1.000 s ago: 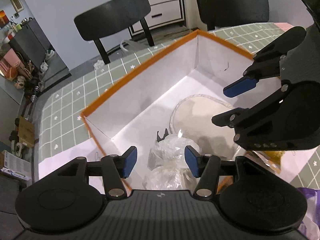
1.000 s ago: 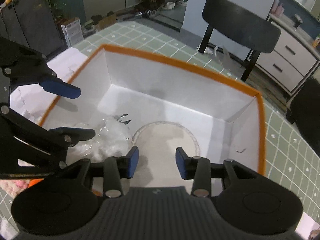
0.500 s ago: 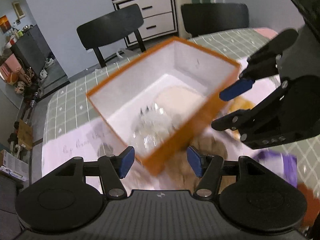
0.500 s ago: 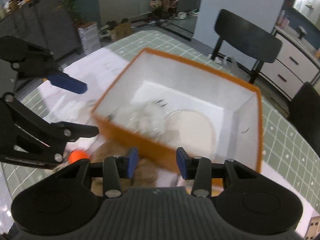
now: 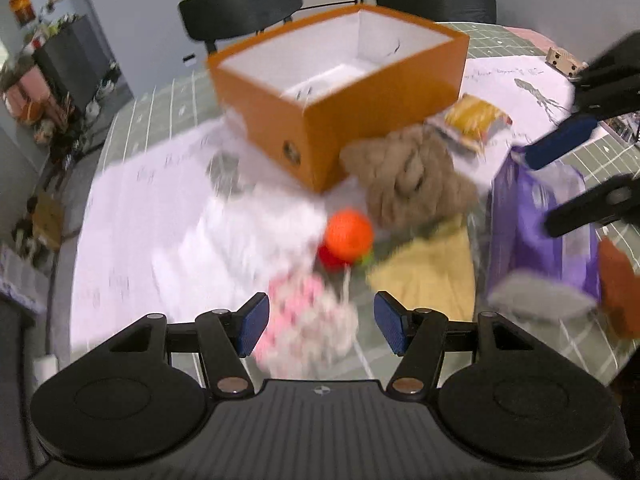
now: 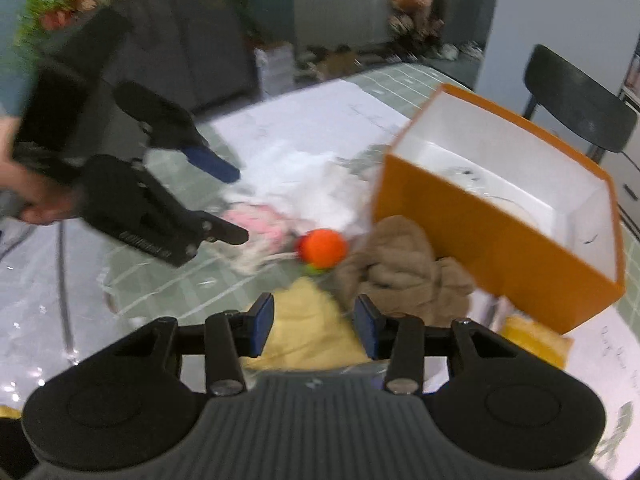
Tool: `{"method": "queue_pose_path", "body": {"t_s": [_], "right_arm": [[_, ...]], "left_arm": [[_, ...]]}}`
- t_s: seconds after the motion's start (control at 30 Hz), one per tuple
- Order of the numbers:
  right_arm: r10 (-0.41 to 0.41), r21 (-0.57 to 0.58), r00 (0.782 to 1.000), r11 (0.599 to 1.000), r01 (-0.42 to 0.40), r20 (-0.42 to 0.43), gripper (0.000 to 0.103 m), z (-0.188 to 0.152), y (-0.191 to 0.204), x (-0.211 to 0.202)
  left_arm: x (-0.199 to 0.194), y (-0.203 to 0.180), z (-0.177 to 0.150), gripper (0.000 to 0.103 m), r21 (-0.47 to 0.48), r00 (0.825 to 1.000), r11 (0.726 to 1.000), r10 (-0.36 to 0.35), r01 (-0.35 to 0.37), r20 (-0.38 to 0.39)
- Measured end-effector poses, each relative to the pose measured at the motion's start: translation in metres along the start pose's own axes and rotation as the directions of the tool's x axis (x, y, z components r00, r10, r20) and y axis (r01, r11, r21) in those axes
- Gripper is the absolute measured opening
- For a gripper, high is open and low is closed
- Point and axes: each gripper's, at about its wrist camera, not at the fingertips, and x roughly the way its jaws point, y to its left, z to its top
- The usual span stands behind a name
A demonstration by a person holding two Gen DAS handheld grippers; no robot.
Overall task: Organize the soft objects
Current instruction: 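Grasp the rust-orange sponge with the right tool while the left tool grasps the mesh bag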
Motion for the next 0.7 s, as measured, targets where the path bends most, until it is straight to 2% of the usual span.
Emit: {"method": "queue_pose_path", "body": {"t_s": [0.13, 0.3, 0.33, 0.4, 0.53, 0.6, 0.7], "right_arm": [[0.086, 0.010, 0.996, 0.996, -0.086, 0.024, 0.047, -0.038, 0.024, -0.019], [0.115, -0.002, 0.993, 0.993, -0.115, -0.035, 0.053, -0.089, 0.045, -0.028], [0.107, -0.002, 0.993, 0.994, -0.107, -0.054, 0.054, -0.100, 0.046, -0.030], [0.065, -0.009, 0.993, 0.998, -0.066, -0.097, 0.065, -0.121, 0.050, -0.033], [-0.046, 0.004, 0.986, 0.999, 0.047, -0.160, 0.077, -0.154, 0.045, -0.038], [-0.097, 0.022, 0.980, 0.995, 0.102, -0.171, 0.091, -0.164, 0.042, -0.043], [-0.142, 0.054, 0.970, 0.986, 0.155, -0.195, 0.093, -0.170, 0.037, -0.039]], "left_arm": [[-0.007, 0.004, -0.047, 0.073, -0.053, 1.000, 0.998, -0.031, 0.031, -0.003], [-0.011, -0.004, -0.096, 0.073, -0.111, 0.995, 0.989, -0.101, 0.101, 0.005], [-0.012, -0.009, -0.104, 0.073, -0.114, 0.993, 0.987, -0.116, 0.116, 0.006], [-0.013, -0.019, -0.114, 0.073, -0.113, 0.990, 0.984, -0.138, 0.138, 0.010], [-0.022, -0.040, -0.119, 0.073, -0.083, 0.985, 0.982, -0.164, 0.168, 0.054], [-0.027, -0.052, -0.117, 0.074, -0.039, 0.983, 0.984, -0.168, 0.171, 0.075], [-0.030, -0.072, -0.112, 0.079, 0.058, 0.978, 0.982, -0.186, 0.181, 0.092]]}}
